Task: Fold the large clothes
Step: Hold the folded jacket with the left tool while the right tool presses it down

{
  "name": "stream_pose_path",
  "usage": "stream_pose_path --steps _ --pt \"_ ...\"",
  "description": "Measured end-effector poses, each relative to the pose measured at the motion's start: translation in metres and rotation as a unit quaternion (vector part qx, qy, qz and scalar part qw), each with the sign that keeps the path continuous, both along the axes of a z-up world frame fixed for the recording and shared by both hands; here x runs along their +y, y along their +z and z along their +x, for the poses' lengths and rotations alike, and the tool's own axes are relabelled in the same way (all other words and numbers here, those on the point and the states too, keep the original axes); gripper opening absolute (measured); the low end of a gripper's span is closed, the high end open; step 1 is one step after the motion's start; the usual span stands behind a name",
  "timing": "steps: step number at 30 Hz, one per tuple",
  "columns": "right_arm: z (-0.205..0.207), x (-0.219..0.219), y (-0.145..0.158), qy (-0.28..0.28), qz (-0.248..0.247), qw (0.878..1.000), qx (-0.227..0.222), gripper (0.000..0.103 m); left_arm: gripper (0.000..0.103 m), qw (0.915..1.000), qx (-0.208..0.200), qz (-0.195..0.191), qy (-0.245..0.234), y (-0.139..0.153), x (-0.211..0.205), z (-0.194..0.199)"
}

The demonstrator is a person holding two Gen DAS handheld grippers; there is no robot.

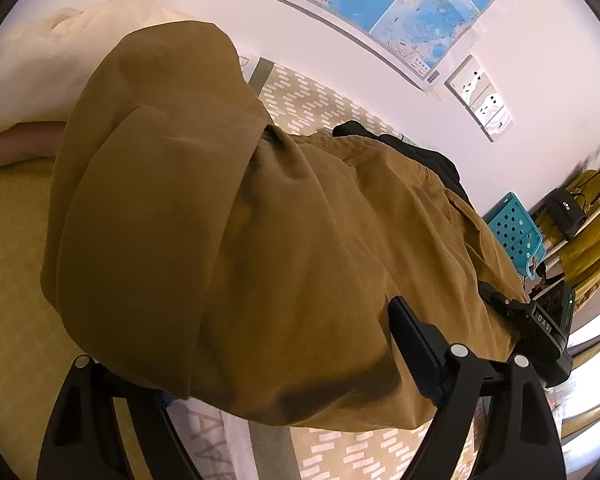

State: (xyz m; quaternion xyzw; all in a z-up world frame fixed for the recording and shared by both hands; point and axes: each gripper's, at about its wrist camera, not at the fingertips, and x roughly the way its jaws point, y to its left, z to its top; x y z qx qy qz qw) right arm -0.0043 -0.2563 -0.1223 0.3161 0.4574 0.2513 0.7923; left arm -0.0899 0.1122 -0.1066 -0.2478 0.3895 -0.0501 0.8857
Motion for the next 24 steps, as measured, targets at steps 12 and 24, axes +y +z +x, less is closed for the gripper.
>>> stream_pose_path --steps 12,24 --pt "0.008 0.015 0.005 0.010 -0.027 1.000 -0.002 0.058 0.091 0.9997 0.003 -0.019 -0.016 -0.004 0.002 0.009" --pt "-0.021 -0.001 0.064 0.055 0.039 0.996 -0.054 0.024 0.049 0.9982 -0.038 -0.033 -0.033 0.046 0.015 -0.019"
